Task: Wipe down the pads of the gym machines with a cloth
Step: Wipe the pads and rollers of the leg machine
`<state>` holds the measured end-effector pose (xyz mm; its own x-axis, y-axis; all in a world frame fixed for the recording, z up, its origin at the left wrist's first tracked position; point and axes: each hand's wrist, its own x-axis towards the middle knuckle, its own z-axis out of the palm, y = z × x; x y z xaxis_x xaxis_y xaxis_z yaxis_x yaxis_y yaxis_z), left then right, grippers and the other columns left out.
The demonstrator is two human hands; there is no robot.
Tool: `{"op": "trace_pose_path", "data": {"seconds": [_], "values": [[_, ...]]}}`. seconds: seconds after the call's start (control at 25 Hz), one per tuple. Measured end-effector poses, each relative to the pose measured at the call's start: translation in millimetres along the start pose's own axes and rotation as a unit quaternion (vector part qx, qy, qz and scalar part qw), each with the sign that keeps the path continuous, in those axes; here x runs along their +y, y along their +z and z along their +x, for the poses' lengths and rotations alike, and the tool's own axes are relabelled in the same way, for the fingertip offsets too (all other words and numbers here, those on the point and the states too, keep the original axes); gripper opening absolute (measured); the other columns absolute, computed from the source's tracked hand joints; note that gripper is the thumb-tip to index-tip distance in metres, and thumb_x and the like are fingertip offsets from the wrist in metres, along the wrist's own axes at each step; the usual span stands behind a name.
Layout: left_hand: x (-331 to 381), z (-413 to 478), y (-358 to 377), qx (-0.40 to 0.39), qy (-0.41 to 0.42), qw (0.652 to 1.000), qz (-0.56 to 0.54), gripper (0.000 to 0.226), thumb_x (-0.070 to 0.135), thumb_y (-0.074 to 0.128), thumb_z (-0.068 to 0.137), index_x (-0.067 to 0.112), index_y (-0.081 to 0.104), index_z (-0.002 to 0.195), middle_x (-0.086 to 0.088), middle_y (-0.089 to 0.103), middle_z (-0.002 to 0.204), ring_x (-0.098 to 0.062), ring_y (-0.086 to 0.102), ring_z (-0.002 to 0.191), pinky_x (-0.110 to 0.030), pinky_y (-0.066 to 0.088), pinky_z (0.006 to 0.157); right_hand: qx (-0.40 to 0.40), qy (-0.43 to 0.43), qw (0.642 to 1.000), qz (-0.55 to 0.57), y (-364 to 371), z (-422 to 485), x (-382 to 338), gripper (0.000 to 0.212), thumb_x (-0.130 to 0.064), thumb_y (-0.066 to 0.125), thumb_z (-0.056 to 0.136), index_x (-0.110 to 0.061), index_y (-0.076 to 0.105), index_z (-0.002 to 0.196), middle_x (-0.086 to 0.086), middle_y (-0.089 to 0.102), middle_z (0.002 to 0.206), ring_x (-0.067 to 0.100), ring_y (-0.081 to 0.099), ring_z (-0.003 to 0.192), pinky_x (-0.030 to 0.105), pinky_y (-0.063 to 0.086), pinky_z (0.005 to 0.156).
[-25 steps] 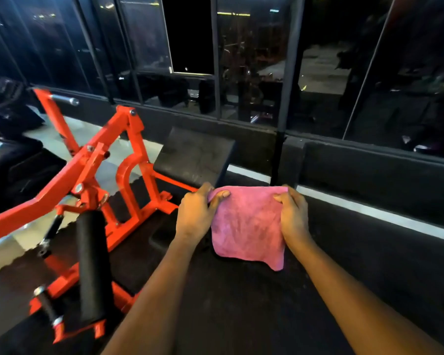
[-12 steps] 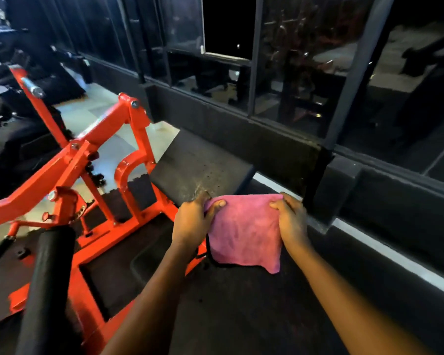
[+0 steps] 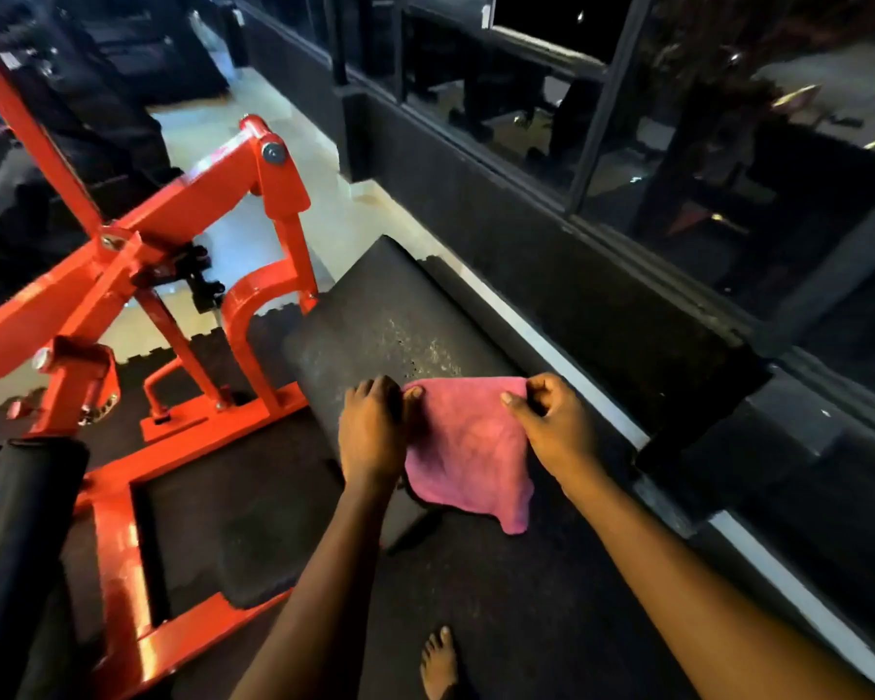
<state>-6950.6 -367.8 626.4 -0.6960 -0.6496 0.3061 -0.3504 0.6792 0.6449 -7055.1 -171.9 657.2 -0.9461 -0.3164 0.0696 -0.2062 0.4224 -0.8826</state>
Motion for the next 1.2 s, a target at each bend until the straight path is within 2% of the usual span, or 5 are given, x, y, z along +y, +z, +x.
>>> {"op": "trace_pose_path", "data": {"seconds": [0.16,0.4,0.6,0.84,1.2], "values": [[23.7,20.9,64.0,-0.024,-0.094,0.994,0.039,0.064,0.064,0.032,0.083,0.027,0.058,0.128,-0.006,0.054,0.135,-0.035,0.046,0.122,-0.05,0.041,0.093,-0.049,0.039,0.998,0.029,5.2,87.9,21.0,0.013,-0.008,0.064,0.098,-0.007,0.067,0.11,0.011,0.072,0.098,0.018,0.068,0.08,0.038,0.06,0.08],[87.1,0.1,156.1,-0.19,-0.233,0.953,0.031,0.097,0.091,0.038,0.069,0.067,-0.025,0.138,0.007,-0.034,0.159,-0.026,-0.037,0.145,-0.073,-0.005,0.111,-0.142,0.019,0.99,0.004,0.4,138.4,112.5,0.032,0.007,0.053,0.098,0.001,0.067,0.126,0.014,0.068,0.126,0.019,0.062,0.115,0.043,0.048,0.109],[100.3,48.7,180.9,-0.067,-0.372,0.924,0.055,0.075,0.065,0.036,0.089,0.059,-0.006,0.15,0.002,-0.011,0.167,-0.031,-0.016,0.152,-0.075,0.002,0.111,-0.184,-0.044,0.981,0.04,11.4,125.4,143.6,0.035,-0.016,0.054,0.099,-0.001,0.068,0.127,0.012,0.068,0.129,0.001,0.057,0.117,0.003,0.039,0.1],[100.7,-9.6,195.6,-0.046,-0.338,0.937,0.073,0.075,0.06,0.012,0.081,0.047,-0.013,0.151,0.008,-0.012,0.167,-0.019,-0.018,0.152,-0.061,0.001,0.119,-0.204,-0.094,0.973,0.046,6.2,132.1,159.1,0.054,-0.044,0.045,0.097,-0.008,0.068,0.129,0.007,0.065,0.133,-0.002,0.052,0.123,0.005,0.036,0.103],[55.2,86.4,188.5,-0.091,-0.311,0.94,0.11,0.061,0.071,0.01,0.097,0.051,0.002,0.154,0.007,-0.01,0.167,-0.033,-0.013,0.152,-0.07,0.003,0.115,-0.191,-0.097,0.973,0.089,23.0,110.3,145.1,0.045,-0.022,0.039,0.105,-0.006,0.049,0.146,-0.002,0.04,0.153,-0.001,0.035,0.142,0.011,0.025,0.116]]}}
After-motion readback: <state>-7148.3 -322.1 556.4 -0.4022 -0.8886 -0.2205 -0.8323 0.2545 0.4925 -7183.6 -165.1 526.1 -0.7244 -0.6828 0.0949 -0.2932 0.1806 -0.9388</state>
